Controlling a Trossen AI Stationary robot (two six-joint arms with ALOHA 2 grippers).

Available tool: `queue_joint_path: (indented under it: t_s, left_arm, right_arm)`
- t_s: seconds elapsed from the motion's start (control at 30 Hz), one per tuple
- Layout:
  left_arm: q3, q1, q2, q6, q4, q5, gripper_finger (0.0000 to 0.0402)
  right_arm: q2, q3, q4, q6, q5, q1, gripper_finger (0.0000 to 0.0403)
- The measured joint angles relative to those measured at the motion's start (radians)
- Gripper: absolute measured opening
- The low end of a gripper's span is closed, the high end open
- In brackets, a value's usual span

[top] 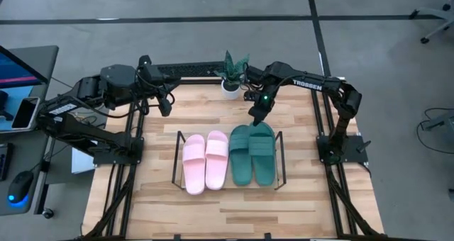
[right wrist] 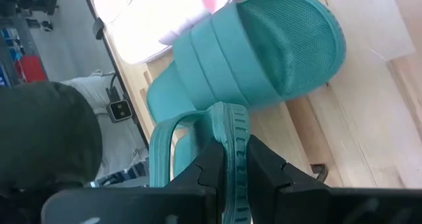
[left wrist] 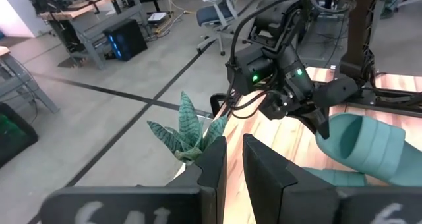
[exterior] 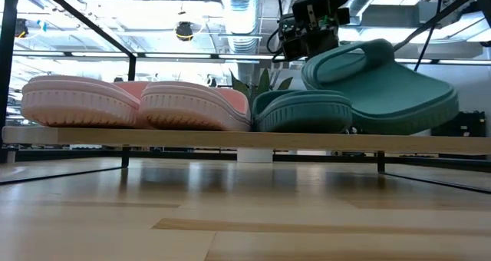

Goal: Pick and place slides into the shelf
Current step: Put the green slide on the shelf

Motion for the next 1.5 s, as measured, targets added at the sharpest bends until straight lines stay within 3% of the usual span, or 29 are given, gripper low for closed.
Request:
queue_joint_path:
  t_s: [1.5]
  left_arm:
    - [0.000,0.000,0.000,0.003,-0.017,0.000,0.0041]
  right_arm:
    - [0.000,-0.004,-0.052,-0.007,0.028,0.005,0.0028]
